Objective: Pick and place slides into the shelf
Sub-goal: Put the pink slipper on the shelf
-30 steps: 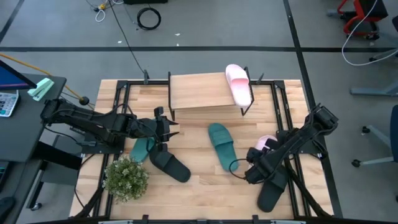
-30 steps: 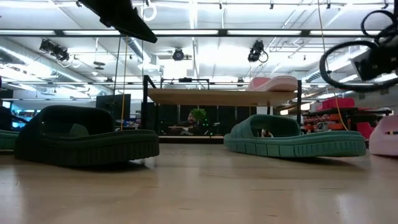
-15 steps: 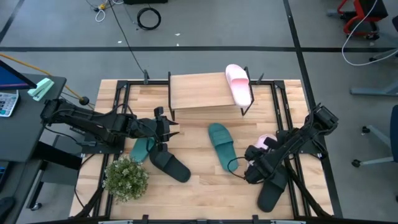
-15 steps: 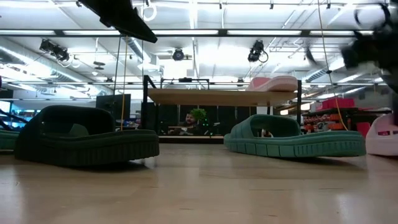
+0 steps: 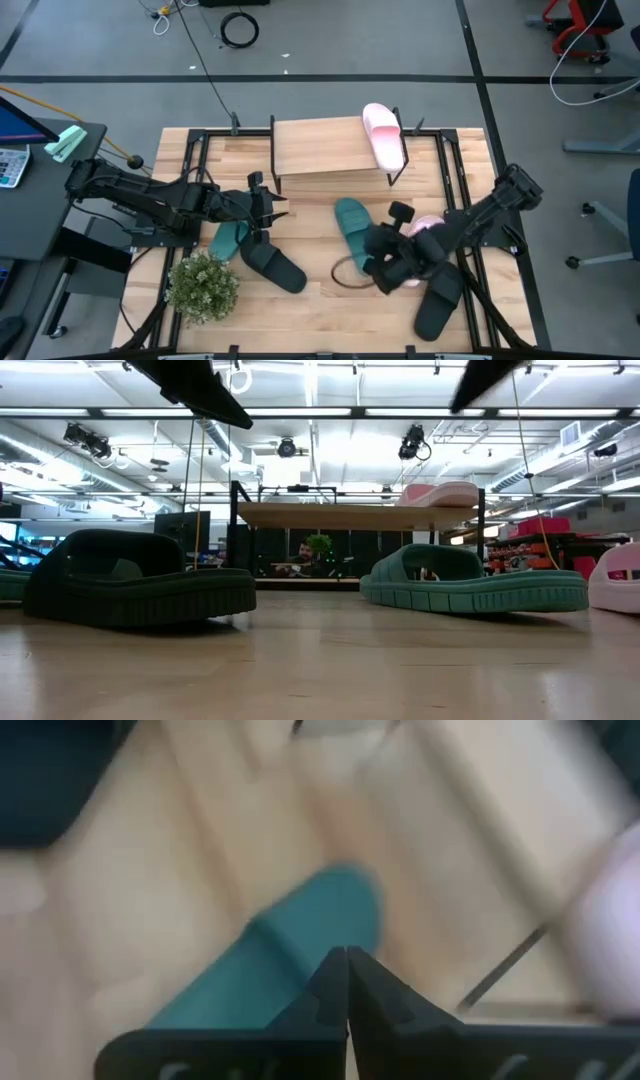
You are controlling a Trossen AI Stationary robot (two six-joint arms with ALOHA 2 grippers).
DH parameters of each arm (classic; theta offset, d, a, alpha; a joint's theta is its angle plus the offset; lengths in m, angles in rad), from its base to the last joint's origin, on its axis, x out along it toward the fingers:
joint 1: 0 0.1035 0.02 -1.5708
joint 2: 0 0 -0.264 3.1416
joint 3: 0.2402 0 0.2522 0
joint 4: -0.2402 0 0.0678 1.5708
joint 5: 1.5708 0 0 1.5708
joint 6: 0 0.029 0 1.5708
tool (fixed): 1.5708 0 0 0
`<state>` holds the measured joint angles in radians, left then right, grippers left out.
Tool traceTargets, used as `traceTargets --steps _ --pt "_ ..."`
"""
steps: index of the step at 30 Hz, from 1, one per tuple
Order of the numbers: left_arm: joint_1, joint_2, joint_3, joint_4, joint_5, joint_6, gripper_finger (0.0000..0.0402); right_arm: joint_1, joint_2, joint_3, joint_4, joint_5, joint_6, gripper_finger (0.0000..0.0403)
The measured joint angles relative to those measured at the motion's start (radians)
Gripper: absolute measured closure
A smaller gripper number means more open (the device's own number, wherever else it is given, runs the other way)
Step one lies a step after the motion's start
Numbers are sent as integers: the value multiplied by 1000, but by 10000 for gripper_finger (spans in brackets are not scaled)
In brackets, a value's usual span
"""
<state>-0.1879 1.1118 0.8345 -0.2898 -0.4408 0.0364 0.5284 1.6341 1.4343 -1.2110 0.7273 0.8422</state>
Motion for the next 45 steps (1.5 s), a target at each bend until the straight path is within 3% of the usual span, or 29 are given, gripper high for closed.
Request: traceTargets --steps 5,13,18,26,31,37,45 --pt "0 0 0 -13 0 0 230 -33 9 -110 -4 -317 114 390" --pt "0 0 0 -53 0 -6 230 -8 10 -284 -120 -505 320 398" --pt "0 0 0 -52 0 -7 230 -7 9 -308 -143 -597 298 380" --pt "0 0 0 -52 0 -8 230 -9 9 -313 -138 -622 264 299" --pt "0 0 0 -52 0 -8 230 -9 9 -313 -143 -580 258 266" --pt "0 0 0 -52 0 -11 230 -9 9 -354 -155 -567 256 255" --pt "0 0 0 -51 0 -53 230 -9 9 -516 -149 -561 273 259"
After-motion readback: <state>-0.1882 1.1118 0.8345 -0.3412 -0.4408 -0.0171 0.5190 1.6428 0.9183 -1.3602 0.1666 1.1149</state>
